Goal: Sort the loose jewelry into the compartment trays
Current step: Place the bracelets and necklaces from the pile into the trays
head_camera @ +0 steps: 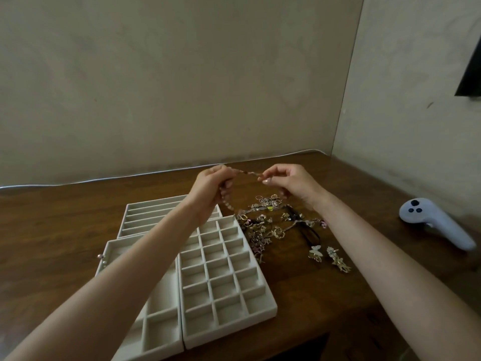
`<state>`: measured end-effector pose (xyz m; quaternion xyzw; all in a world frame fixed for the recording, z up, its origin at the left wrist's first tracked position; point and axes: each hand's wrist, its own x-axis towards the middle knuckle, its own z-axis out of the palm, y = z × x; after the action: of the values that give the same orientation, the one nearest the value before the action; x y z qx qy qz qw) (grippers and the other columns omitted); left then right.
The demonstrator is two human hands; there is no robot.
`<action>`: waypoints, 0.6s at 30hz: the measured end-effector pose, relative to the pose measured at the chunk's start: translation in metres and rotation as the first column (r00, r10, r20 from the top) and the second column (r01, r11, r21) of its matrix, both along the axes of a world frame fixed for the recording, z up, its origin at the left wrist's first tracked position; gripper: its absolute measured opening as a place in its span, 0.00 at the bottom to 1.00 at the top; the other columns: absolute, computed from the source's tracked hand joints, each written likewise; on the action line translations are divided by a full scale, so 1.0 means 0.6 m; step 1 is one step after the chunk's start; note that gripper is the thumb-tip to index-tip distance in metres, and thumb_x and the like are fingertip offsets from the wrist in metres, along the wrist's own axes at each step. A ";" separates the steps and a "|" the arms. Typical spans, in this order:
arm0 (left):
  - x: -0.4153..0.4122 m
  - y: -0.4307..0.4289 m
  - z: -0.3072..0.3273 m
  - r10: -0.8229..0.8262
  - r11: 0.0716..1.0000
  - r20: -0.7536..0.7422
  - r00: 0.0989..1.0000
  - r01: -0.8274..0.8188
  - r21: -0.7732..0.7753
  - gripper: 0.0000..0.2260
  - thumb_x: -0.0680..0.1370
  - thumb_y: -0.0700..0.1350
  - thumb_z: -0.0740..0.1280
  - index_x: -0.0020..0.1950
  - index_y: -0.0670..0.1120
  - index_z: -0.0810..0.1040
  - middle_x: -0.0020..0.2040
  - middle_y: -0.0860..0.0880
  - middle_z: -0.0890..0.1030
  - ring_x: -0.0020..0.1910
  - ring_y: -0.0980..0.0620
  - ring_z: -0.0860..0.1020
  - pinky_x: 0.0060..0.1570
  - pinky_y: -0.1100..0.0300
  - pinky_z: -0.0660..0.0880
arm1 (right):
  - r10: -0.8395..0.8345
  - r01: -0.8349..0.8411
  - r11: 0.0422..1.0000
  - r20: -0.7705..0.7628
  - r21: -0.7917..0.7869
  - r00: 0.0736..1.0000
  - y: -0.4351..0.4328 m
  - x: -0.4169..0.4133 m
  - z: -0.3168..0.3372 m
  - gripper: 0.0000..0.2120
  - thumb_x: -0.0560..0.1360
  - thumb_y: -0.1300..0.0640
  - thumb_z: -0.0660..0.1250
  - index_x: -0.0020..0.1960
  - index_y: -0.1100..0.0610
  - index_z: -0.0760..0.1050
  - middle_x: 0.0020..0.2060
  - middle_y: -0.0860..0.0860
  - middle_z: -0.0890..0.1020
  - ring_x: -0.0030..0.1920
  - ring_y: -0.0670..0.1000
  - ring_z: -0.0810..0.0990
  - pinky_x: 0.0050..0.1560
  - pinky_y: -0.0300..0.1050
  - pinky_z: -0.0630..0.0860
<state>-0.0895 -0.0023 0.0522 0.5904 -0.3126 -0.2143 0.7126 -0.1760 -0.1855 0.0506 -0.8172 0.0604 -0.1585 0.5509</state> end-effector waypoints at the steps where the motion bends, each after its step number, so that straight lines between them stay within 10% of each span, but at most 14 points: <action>1: 0.003 0.003 0.002 0.025 0.999 0.037 0.999 -0.027 0.038 0.12 0.78 0.39 0.62 0.34 0.45 0.68 0.25 0.52 0.67 0.23 0.56 0.63 0.24 0.65 0.63 | -0.032 0.031 0.998 0.030 0.051 0.999 -0.002 0.000 0.000 0.03 0.75 0.63 0.67 0.48 0.58 0.78 0.29 0.46 0.77 0.27 0.45 0.70 0.28 0.36 0.69; 5: -0.010 0.005 0.001 -0.057 0.957 0.108 0.992 0.024 0.289 0.17 0.79 0.45 0.62 0.30 0.43 0.69 0.26 0.47 0.77 0.21 0.54 0.71 0.24 0.63 0.72 | -0.076 0.046 0.974 0.129 0.221 0.989 0.009 0.005 0.014 0.04 0.77 0.62 0.64 0.46 0.59 0.78 0.28 0.49 0.74 0.27 0.47 0.71 0.28 0.39 0.71; 8: -0.028 -0.003 -0.008 -0.298 0.845 -0.102 0.949 0.312 0.435 0.18 0.81 0.48 0.57 0.41 0.36 0.78 0.44 0.38 0.83 0.32 0.49 0.82 0.31 0.61 0.79 | -0.050 0.010 0.969 0.154 0.249 0.987 0.044 0.007 0.030 0.07 0.78 0.61 0.62 0.45 0.62 0.78 0.28 0.52 0.76 0.25 0.48 0.72 0.26 0.39 0.73; 11: -0.034 -0.016 -0.023 -0.284 0.880 -0.310 0.907 0.375 0.292 0.22 0.83 0.51 0.51 0.58 0.33 0.74 0.54 0.36 0.80 0.45 0.44 0.82 0.44 0.55 0.81 | 0.074 -0.101 0.960 0.111 0.260 0.991 0.086 0.008 0.042 0.09 0.79 0.62 0.59 0.44 0.64 0.74 0.29 0.57 0.80 0.25 0.52 0.76 0.25 0.41 0.76; 14: -0.028 -0.008 -0.022 -0.260 0.962 -0.428 0.866 0.268 -0.042 0.22 0.83 0.47 0.47 0.43 0.38 0.75 0.36 0.43 0.80 0.37 0.48 0.81 0.57 0.49 0.73 | 0.155 -0.182 0.934 0.111 0.308 0.982 0.113 0.011 0.040 0.07 0.79 0.63 0.58 0.46 0.63 0.73 0.32 0.59 0.82 0.26 0.53 0.79 0.26 0.42 0.77; 18: -0.007 0.037 -0.009 -0.083 0.990 -0.559 0.825 0.002 -0.144 0.17 0.80 0.44 0.55 0.34 0.41 0.73 0.30 0.46 0.74 0.30 0.50 0.75 0.45 0.57 0.71 | 0.121 -0.177 0.912 0.168 0.371 0.978 0.131 0.023 0.027 0.05 0.77 0.68 0.61 0.50 0.63 0.74 0.35 0.59 0.82 0.32 0.53 0.81 0.33 0.44 0.80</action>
<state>-0.0937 0.0202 0.0467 0.4434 -0.1152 -0.3728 0.8069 -0.1624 -0.1071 0.0669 -0.6824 -0.0115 -0.1586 0.7135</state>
